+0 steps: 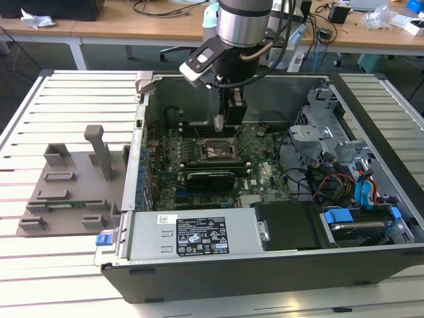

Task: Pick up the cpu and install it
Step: 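Place the cpu into insertion slot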

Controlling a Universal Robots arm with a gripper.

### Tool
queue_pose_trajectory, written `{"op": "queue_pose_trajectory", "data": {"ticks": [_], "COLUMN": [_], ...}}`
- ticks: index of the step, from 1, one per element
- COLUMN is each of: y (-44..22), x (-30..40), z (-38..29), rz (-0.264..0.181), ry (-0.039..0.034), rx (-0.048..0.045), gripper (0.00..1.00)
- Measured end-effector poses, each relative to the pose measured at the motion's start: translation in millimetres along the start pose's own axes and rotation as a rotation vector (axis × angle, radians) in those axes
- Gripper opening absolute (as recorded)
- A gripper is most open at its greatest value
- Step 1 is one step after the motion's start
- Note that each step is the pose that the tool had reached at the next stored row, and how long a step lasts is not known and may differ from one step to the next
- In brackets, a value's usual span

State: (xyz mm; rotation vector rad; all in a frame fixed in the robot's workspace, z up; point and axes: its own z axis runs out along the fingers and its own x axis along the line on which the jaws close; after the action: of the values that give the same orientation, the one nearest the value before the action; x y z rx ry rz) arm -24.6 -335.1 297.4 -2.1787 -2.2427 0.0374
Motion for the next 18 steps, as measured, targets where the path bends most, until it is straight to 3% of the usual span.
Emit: {"op": "queue_pose_trajectory", "data": {"ticks": [18], "y": [0.3], "x": [0.1], "z": [9.4], "rz": [0.000], "ry": [0.0001], "rx": [0.0000], "gripper": [0.55]}}
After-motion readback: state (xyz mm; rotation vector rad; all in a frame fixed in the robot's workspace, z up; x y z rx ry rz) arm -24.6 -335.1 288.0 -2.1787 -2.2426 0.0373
